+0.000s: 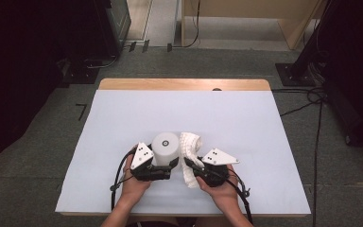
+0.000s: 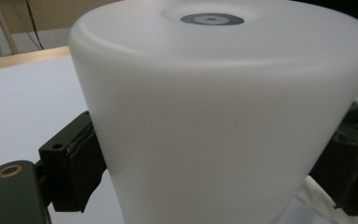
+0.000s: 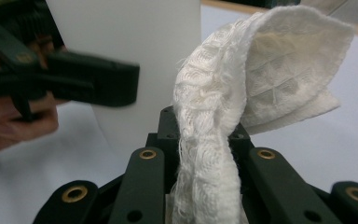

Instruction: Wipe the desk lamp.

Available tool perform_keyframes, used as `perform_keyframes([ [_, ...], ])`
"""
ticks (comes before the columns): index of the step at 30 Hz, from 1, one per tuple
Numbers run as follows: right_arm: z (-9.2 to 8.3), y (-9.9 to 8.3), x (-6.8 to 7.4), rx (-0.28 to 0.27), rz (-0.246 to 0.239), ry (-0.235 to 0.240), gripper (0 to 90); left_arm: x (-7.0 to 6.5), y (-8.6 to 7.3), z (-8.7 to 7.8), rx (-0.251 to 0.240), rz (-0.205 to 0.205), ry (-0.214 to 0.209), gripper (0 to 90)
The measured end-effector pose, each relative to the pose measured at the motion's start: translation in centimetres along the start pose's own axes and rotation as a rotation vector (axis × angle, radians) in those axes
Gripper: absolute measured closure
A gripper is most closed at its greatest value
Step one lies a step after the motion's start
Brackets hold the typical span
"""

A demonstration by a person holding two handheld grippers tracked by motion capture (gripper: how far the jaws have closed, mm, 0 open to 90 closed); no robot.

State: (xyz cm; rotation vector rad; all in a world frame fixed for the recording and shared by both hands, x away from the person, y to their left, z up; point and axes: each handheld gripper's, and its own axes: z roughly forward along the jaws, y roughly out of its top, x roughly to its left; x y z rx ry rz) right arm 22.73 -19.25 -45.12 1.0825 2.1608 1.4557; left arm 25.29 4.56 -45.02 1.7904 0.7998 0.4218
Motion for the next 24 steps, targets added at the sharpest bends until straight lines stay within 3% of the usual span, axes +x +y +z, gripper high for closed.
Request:
perform_keyframes([
  [4, 0.5, -0.4, -0.3, 0.024, 0.005, -0.006, 75.1, 0.2, -0.3, 0.3, 0.005, 0.006, 0.007, 8.7],
  [9, -0.1, -0.2, -0.9, 0.001, 0.017, -0.026, 75.0, 0.0, -1.5, 0.9, 0.016, 0.106, 0.054, 8.6],
  [15, -0.4, -0.3, -1.3, -0.004, 0.022, -0.041, 75.0, 0.1, -2.3, 1.4, 0.049, 0.141, 0.078, 8.6],
  [17, -0.4, -0.3, -1.3, -0.004, 0.022, -0.040, 74.9, 0.2, -2.3, 1.4, 0.044, 0.138, 0.074, 8.6],
  [24, -0.4, -0.3, -1.4, -0.002, 0.022, -0.045, 74.8, 0.7, -2.6, 1.0, 0.028, 0.054, 0.065, 5.0],
])
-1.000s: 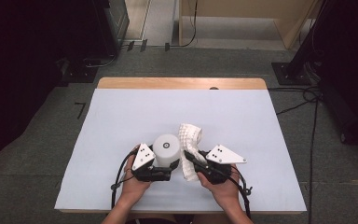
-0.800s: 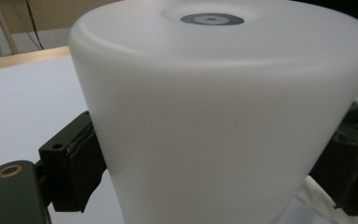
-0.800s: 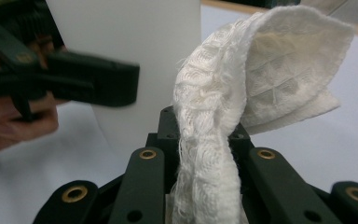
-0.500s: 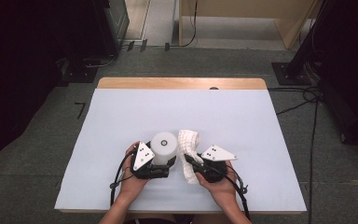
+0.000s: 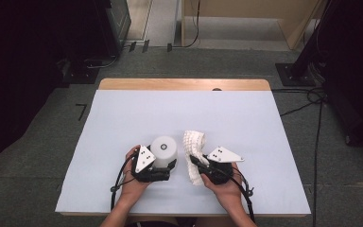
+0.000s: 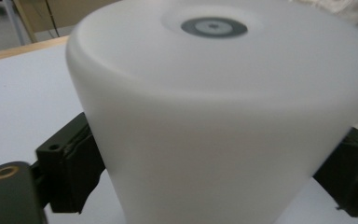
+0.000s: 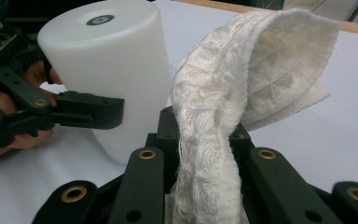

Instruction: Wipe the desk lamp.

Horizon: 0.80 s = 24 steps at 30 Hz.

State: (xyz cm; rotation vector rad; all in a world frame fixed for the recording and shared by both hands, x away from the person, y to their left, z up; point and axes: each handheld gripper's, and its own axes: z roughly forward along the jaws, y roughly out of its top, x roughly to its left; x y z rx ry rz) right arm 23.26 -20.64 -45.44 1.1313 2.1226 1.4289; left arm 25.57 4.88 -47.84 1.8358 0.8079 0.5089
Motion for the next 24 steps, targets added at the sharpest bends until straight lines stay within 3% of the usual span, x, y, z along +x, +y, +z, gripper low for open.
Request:
perform_keyframes([
  [1, -0.1, 0.0, 0.0, 0.000, 0.006, -0.007, 74.7, 0.1, 0.2, -0.3, -0.019, -0.049, -0.033, 0.6],
  [2, -0.1, 0.0, 0.0, 0.000, 0.006, -0.007, 74.7, -0.1, 0.4, -0.4, -0.025, -0.059, -0.027, 0.0],
  [6, 0.0, -0.1, 0.1, 0.005, 0.009, -0.005, 74.7, -1.3, 0.7, -0.3, -0.018, -0.023, 0.065, 0.0],
  [11, 0.2, -0.1, 0.2, 0.005, -0.002, -0.001, 74.6, -1.9, 0.6, 0.0, 0.003, -0.010, 0.136, 2.9],
  [15, 0.2, -0.2, 0.3, 0.005, 0.000, 0.001, 74.7, -1.6, 0.5, 0.0, 0.006, -0.041, 0.128, 7.7],
  [22, 0.4, -0.2, 0.7, 0.011, -0.004, 0.012, 74.6, -1.4, 0.8, -0.1, 0.021, -0.030, 0.120, 8.6],
  [24, 0.5, -0.2, 0.8, 0.009, -0.009, 0.019, 74.6, -0.5, 1.3, -0.6, -0.008, -0.081, 0.049, 8.6],
])
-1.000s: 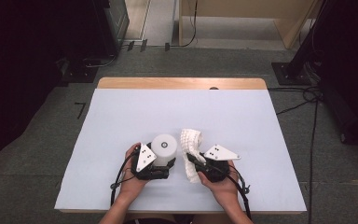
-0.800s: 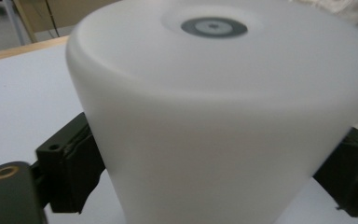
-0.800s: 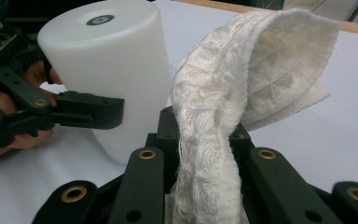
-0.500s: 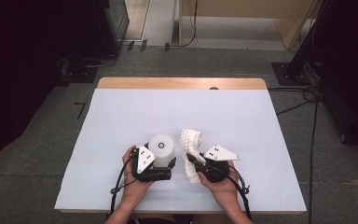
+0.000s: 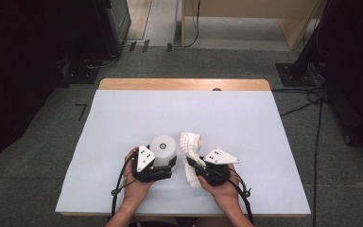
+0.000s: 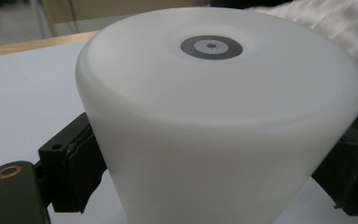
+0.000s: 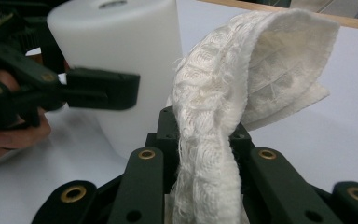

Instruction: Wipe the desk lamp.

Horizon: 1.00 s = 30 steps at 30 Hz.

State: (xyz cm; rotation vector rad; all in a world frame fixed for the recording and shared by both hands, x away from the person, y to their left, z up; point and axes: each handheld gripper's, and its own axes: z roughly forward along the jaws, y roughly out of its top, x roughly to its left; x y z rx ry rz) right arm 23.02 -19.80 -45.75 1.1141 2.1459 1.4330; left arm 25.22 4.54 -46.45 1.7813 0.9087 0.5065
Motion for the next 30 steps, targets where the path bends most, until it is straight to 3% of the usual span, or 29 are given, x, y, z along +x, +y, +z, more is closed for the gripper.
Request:
perform_keyframes([
  [3, 0.1, 0.0, 0.1, 0.003, 0.001, 0.005, 74.6, 0.4, 0.5, -0.6, -0.034, -0.031, -0.052, 8.6],
  [4, 0.3, -0.1, 0.3, 0.010, 0.004, 0.012, 74.6, 0.7, 1.1, -1.1, -0.054, -0.042, -0.108, 8.6],
  [5, 0.3, -0.1, 0.3, 0.011, 0.002, 0.015, 74.7, 0.8, 1.2, -1.2, -0.060, -0.047, -0.127, 8.7],
  [11, -0.2, 0.4, 0.8, -0.032, -0.011, 0.027, 74.9, 0.7, 1.2, -1.1, -0.041, -0.045, -0.186, 8.7],
  [15, -1.2, 1.3, 1.0, -0.094, -0.031, 0.027, 74.9, 0.3, 0.9, -0.5, -0.005, -0.028, -0.208, 8.7],
  [16, -1.2, 1.3, 1.0, -0.094, -0.031, 0.027, 74.9, 0.3, 0.9, -0.5, -0.005, -0.028, -0.208, 8.7],
  [17, -1.8, 1.8, 1.0, -0.138, -0.043, 0.035, 74.9, 0.1, 0.9, -0.4, -0.003, -0.023, -0.217, 8.7],
  [20, -2.1, 1.9, 1.0, -0.157, -0.050, 0.041, 74.9, 0.1, 1.0, -0.6, -0.007, -0.020, -0.221, 8.7],
  [30, 0.2, 0.2, 0.7, -0.020, -0.023, 0.055, 74.6, 1.3, 1.6, -1.4, -0.044, -0.048, -0.200, 8.7],
])
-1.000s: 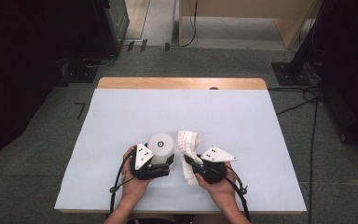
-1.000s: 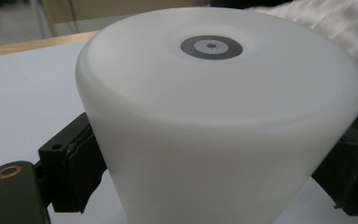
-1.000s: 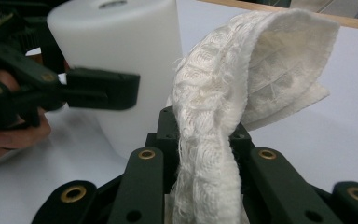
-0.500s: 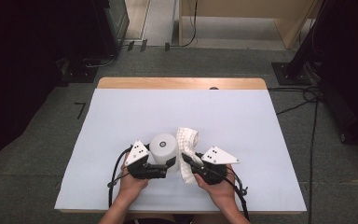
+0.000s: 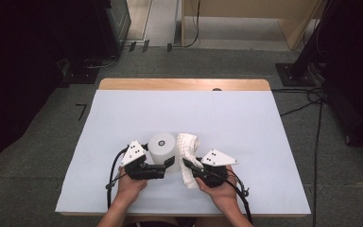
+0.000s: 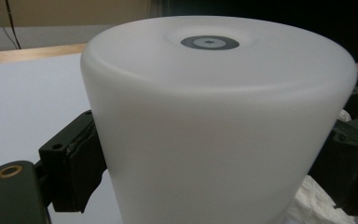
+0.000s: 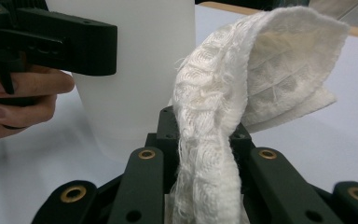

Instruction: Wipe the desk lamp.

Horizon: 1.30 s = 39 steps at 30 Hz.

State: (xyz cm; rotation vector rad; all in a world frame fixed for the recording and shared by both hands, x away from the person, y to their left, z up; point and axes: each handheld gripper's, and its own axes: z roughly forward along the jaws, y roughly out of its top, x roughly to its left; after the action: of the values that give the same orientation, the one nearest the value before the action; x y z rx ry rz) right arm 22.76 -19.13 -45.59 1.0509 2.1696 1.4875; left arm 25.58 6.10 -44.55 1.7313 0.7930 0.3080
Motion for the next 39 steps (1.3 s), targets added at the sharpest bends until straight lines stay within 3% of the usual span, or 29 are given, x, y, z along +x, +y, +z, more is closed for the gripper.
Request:
perform_keyframes([
  [4, 0.1, 0.0, -0.1, 0.006, 0.008, -0.008, 74.7, -0.1, -0.2, 0.3, 0.009, 0.003, -0.002, 8.8],
  [7, -0.8, 0.6, 0.0, -0.040, 0.008, -0.019, 74.9, -1.0, -0.7, 1.0, 0.042, 0.061, 0.011, 8.8],
  [12, -1.5, 1.1, -0.2, -0.094, -0.006, -0.017, 74.8, -1.0, -0.5, 1.0, 0.033, 0.033, 0.000, 8.7],
  [17, -0.7, 0.5, -0.3, -0.049, -0.010, -0.011, 74.9, -0.7, 0.1, 0.3, -0.003, 0.020, 0.015, 8.8],
  [22, 0.3, -0.1, -0.2, 0.005, -0.014, -0.006, 74.8, -0.4, -0.1, 0.3, 0.003, 0.033, 0.024, 8.8],
  [25, -0.2, 0.2, -0.3, -0.022, -0.003, 0.000, 74.9, -0.8, -0.6, 0.8, 0.032, 0.083, 0.056, 8.8],
  [31, -1.2, 0.8, -0.4, -0.079, -0.008, -0.009, 74.8, -0.9, -0.8, 1.0, 0.035, 0.143, 0.111, 8.7],
  [36, -1.1, 0.5, -1.0, -0.060, 0.017, -0.039, 74.8, -0.6, -1.4, 1.3, 0.029, 0.169, 0.154, 8.7],
  [39, -0.9, 0.3, -1.1, -0.058, 0.015, -0.046, 74.8, -0.4, -2.0, 1.7, 0.051, 0.187, 0.167, 8.7],
])
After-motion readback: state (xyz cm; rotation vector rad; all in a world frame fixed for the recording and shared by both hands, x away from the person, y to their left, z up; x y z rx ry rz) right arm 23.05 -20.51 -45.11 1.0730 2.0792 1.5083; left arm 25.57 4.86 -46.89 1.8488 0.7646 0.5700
